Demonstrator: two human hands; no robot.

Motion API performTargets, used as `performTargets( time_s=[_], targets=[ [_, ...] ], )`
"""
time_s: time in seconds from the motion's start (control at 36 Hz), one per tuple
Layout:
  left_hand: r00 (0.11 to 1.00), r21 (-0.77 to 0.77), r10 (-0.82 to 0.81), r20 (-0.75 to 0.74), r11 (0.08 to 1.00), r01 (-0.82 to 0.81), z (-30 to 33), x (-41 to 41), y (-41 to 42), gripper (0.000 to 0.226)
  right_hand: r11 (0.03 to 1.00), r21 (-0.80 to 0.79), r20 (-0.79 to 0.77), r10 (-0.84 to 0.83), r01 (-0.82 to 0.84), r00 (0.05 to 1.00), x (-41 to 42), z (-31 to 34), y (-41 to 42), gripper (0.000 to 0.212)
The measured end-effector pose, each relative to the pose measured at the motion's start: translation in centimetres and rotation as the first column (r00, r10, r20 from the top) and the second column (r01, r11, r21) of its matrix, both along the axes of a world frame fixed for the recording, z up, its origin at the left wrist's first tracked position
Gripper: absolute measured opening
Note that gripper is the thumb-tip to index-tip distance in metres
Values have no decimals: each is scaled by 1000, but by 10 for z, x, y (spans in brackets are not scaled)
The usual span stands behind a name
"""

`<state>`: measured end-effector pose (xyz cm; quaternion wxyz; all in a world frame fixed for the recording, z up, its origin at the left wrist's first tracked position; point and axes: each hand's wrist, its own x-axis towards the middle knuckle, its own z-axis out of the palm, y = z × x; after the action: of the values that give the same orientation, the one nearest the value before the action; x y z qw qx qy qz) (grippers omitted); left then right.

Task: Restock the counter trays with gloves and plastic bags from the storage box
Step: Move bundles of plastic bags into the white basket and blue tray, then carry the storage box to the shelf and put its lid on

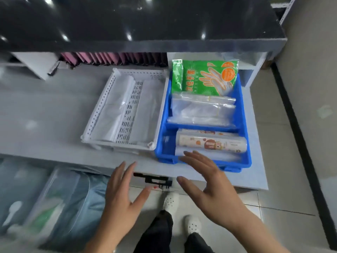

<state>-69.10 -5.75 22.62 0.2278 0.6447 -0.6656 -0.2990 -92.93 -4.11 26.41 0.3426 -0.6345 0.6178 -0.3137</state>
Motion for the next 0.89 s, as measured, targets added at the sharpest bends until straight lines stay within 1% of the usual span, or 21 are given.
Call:
performTargets(
  time_s=[0.08,0.19,0.31,0.47,0.58,0.67,0.75,0.83,0.89],
  targets=[
    [995,55,93,25,994,-94,-3,28,27,74,992,55,-23,113,-112,993,33,-6,6,48],
    [980,117,178,85,975,-187,-9,67,54,77,963,145,-41,235,-227,971,78,-10,14,50],
    [969,150,202,139,963,-223,-13,107,75,79,923,186,-103,358,-336,928,124,-8,21,53],
    [950,155,282,132,941,-301,-18,187,106,76,874,241,-162,464,-421,871,210,-3,27,51],
    [933,200,349,84,912,-359,-23,261,137,77,840,255,-198,531,-479,824,285,-3,30,51],
    [901,234,429,71,871,-433,-27,317,163,77,804,279,-220,585,-525,780,343,-3,35,52],
    [854,263,520,20,821,-507,-32,365,184,75,789,277,-221,608,-549,763,398,-4,41,49],
    [829,254,559,23,799,-545,-38,401,197,73,767,289,-209,635,-574,744,439,-7,46,48],
    [810,258,586,-14,785,-563,-44,420,205,72,736,308,-219,672,-604,708,460,-10,47,48]
  ],
)
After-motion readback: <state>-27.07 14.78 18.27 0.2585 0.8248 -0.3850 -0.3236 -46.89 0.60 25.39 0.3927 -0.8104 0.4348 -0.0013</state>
